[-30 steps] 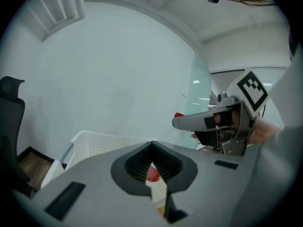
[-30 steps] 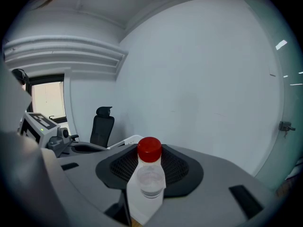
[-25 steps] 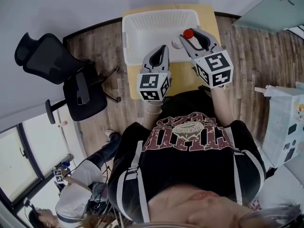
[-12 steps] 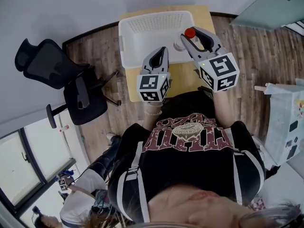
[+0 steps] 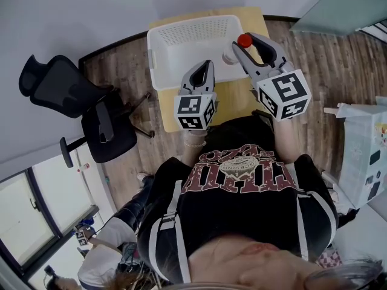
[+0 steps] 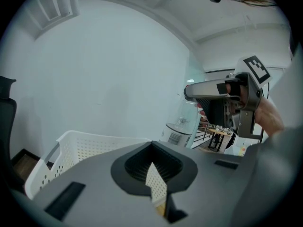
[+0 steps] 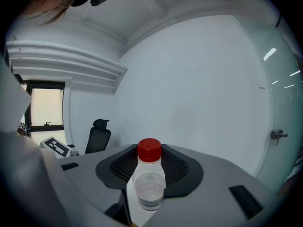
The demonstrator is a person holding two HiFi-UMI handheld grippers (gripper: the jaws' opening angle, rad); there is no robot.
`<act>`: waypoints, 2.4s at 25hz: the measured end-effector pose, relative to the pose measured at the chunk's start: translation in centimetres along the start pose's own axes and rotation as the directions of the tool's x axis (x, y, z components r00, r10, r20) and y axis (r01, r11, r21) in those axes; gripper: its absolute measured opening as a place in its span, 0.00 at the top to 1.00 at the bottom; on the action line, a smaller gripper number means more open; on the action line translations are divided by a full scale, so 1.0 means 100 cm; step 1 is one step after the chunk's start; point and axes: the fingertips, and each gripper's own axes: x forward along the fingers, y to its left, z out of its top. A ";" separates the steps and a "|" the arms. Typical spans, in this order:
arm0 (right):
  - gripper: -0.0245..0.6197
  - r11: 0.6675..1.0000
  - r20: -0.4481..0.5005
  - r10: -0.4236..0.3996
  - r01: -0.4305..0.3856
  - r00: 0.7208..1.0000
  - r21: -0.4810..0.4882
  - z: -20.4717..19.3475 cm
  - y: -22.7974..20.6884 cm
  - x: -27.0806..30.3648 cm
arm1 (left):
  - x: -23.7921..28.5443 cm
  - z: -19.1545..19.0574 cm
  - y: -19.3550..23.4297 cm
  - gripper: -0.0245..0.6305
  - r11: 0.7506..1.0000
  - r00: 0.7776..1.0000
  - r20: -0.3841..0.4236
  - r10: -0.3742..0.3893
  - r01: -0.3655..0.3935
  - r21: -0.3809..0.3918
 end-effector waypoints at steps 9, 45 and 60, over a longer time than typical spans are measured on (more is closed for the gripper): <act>0.71 0.999 0.032 -0.037 0.037 0.999 0.005 0.010 -0.015 -0.019 | 0.010 0.000 -0.015 0.89 0.999 0.999 -0.008 -0.037 0.037 0.013; 0.71 0.967 -0.020 -0.248 0.248 0.969 0.050 -0.026 -0.080 -0.084 | 0.051 -0.018 -0.083 0.89 0.975 0.973 -0.090 -0.213 0.218 0.045; 0.71 0.972 -0.097 -0.222 0.227 0.970 0.055 -0.083 -0.085 -0.069 | 0.049 -0.022 -0.084 0.89 0.978 0.975 -0.110 -0.193 0.200 0.054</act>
